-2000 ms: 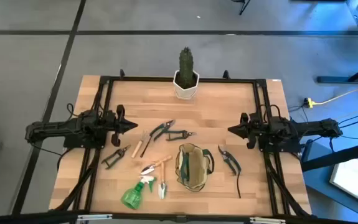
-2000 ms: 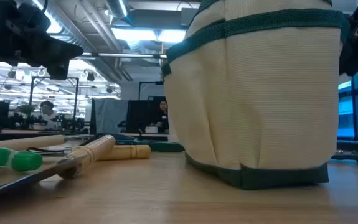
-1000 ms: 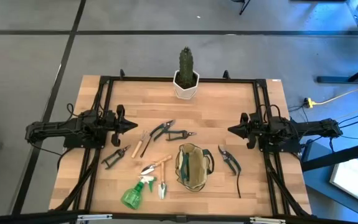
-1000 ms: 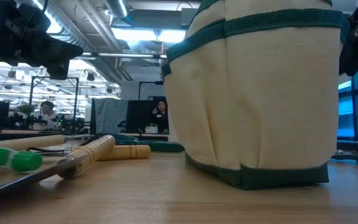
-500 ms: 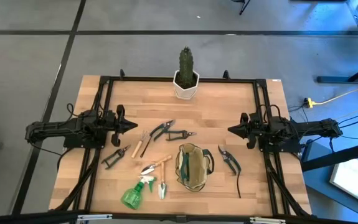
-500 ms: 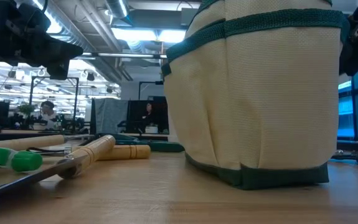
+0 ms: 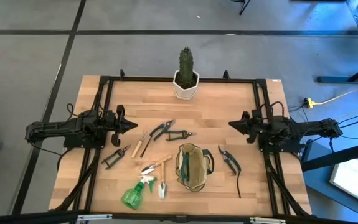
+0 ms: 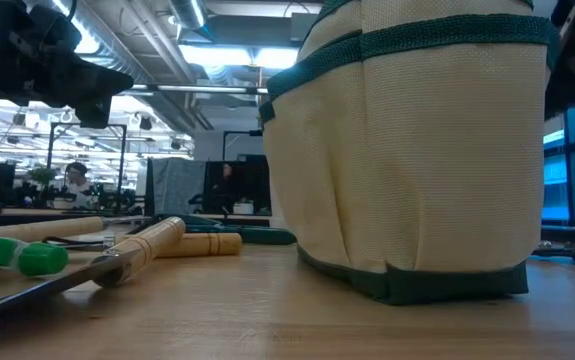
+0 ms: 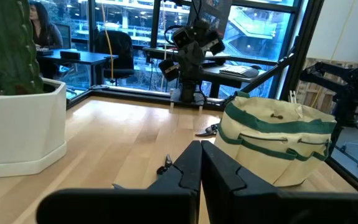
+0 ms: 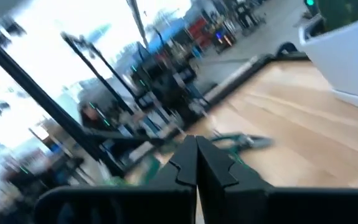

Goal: Pick & Place Garden tools in Gardening bag
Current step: Put the bottom green shears into the green gardening bag

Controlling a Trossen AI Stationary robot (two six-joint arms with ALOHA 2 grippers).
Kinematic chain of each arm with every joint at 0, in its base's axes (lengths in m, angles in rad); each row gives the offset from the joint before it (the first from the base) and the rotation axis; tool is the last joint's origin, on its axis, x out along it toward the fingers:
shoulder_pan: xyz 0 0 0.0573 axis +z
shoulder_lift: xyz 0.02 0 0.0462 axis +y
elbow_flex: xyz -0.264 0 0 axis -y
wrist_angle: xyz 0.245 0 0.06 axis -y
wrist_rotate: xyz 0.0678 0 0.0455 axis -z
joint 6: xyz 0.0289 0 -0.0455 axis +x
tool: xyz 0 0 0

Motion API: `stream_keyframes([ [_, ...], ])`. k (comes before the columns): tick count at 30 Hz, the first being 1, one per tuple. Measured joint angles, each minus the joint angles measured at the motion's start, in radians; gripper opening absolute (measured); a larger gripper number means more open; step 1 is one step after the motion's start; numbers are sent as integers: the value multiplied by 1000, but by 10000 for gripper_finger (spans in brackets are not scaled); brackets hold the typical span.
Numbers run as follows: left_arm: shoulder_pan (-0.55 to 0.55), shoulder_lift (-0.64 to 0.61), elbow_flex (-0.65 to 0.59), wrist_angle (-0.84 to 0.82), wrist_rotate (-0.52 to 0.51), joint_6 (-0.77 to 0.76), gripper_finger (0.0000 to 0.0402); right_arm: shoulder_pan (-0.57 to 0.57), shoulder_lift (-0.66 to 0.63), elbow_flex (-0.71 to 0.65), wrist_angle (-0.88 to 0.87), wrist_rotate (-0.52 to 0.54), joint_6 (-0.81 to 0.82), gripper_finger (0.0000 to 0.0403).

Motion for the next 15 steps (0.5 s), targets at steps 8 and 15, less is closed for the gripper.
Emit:
stream_keyframes([
  [8, 0, 0, 0, 162, -45, 38, 1, 0, 0, 0, 327, 101, 21, 1],
  [15, 0, 5, 0, 582, -185, -330, 1, 0, 0, 0, 506, 250, -53, 1],
])
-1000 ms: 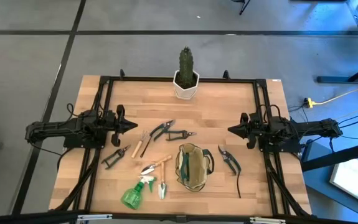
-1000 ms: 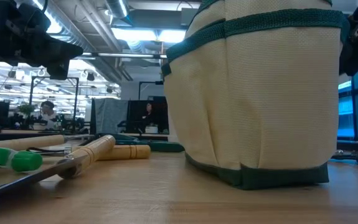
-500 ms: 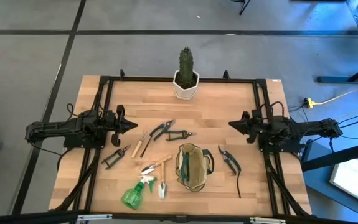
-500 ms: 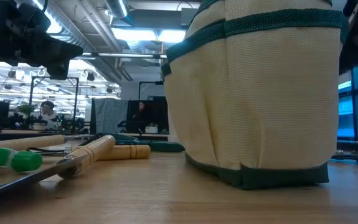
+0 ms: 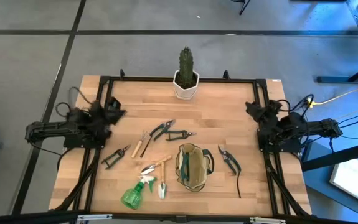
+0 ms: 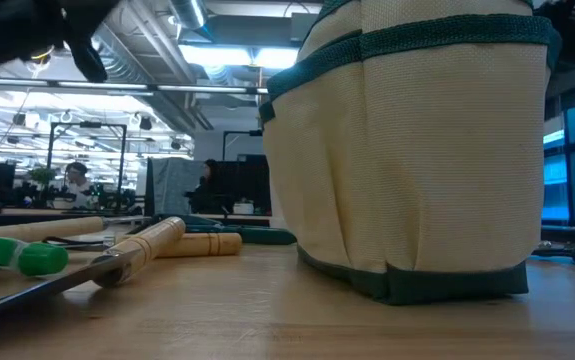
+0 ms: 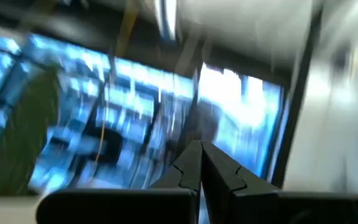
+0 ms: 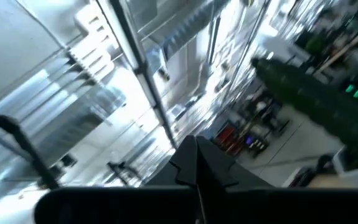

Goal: Pick & Place Garden tools in Gardening bag
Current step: Put the bottom green shears into the green gardening bag

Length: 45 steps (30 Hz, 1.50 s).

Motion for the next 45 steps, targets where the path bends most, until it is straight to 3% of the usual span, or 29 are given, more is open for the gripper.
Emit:
stream_keyframes([
  [3, 0, 0, 0, 162, -139, -266, 1, 0, 0, 0, 31, 38, -2, 1],
  [6, 0, 2, 4, 241, -167, -330, 1, 0, 2, 0, 53, 47, 102, 1],
  [13, 0, 50, 105, 176, -57, -325, 1, 0, 3, 18, 51, -60, 113, 6],
  [19, 0, 162, 217, 70, 57, -299, 1, 0, 77, 155, -96, -87, 111, 63],
  [23, 0, 251, 261, 33, 99, -299, 1, 1, 176, 295, -299, -141, 189, 122],
  [30, 0, 354, 281, 32, 146, -341, 1, 5, 439, 639, -952, -350, 419, 206],
  [38, 0, 381, 282, 32, 175, -343, 1, 151, 857, 909, -1487, -666, 514, 199],
  [42, 0, 381, 282, 33, 199, -353, 1, 303, 988, 923, -1607, -683, 593, 184],
  [45, 0, 381, 282, 32, 216, -375, 1, 421, 1049, 910, -1606, -630, 692, 179],
])
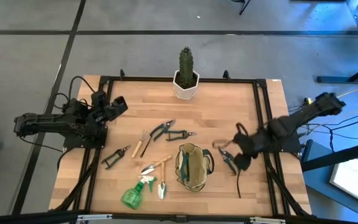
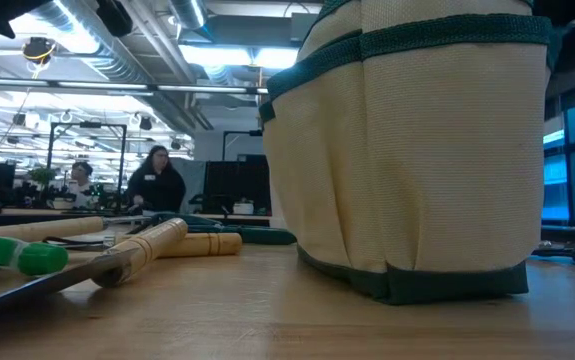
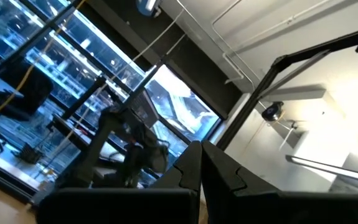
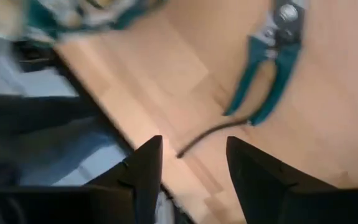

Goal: Pick & Place Garden tools in Gardening bag
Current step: Put the bottom green shears into the green gardening bag

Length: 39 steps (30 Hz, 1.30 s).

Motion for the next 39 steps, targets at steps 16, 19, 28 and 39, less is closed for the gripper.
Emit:
stream_keyframes([
  [16, 0, 3, 1, -17, 28, -9, 1, 121, 227, -59, -38, 117, 257, 179],
  [19, 0, 3, 1, -17, 29, -11, 1, 121, 229, -129, 72, 128, 298, 179],
  [28, 0, 3, 1, -17, 65, -56, 1, 117, 229, -207, 162, 148, 380, 179],
  [39, 0, 3, 1, -17, 73, -56, 1, 98, 235, -207, 137, 169, 320, 179],
])
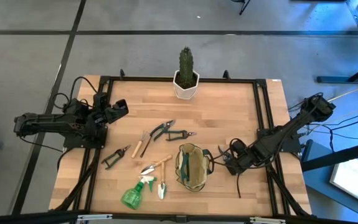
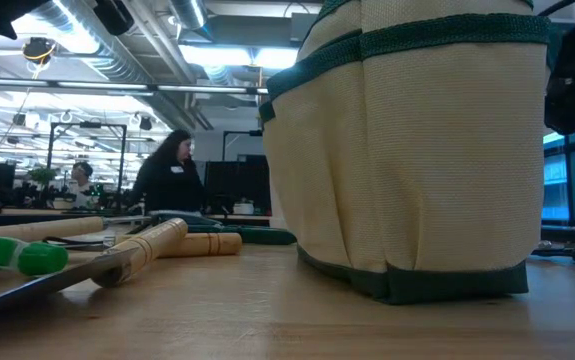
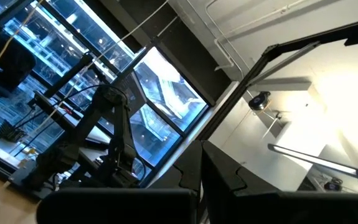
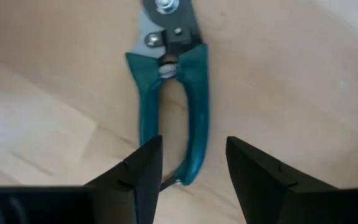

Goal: Pick & Place Garden tools in Gardening bag
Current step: Put the bottom green shears into the green gardening bag

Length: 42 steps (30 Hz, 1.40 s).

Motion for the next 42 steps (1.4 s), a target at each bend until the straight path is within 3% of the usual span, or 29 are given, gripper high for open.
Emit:
stream_keyframes([
  [26, 0, 0, 0, 0, -19, 0, 1, -3, 176, 1, 83, -10, 34, 172],
  [30, 0, 0, 0, -1, -20, 0, 1, -5, 192, 4, 100, -23, 44, 144],
  [37, 0, 0, 0, -1, -21, 0, 1, -11, 176, 2, 120, -45, 96, 50],
  [42, 0, 0, 0, 0, -23, 16, 1, -22, 158, -1, 163, -81, 142, 47],
])
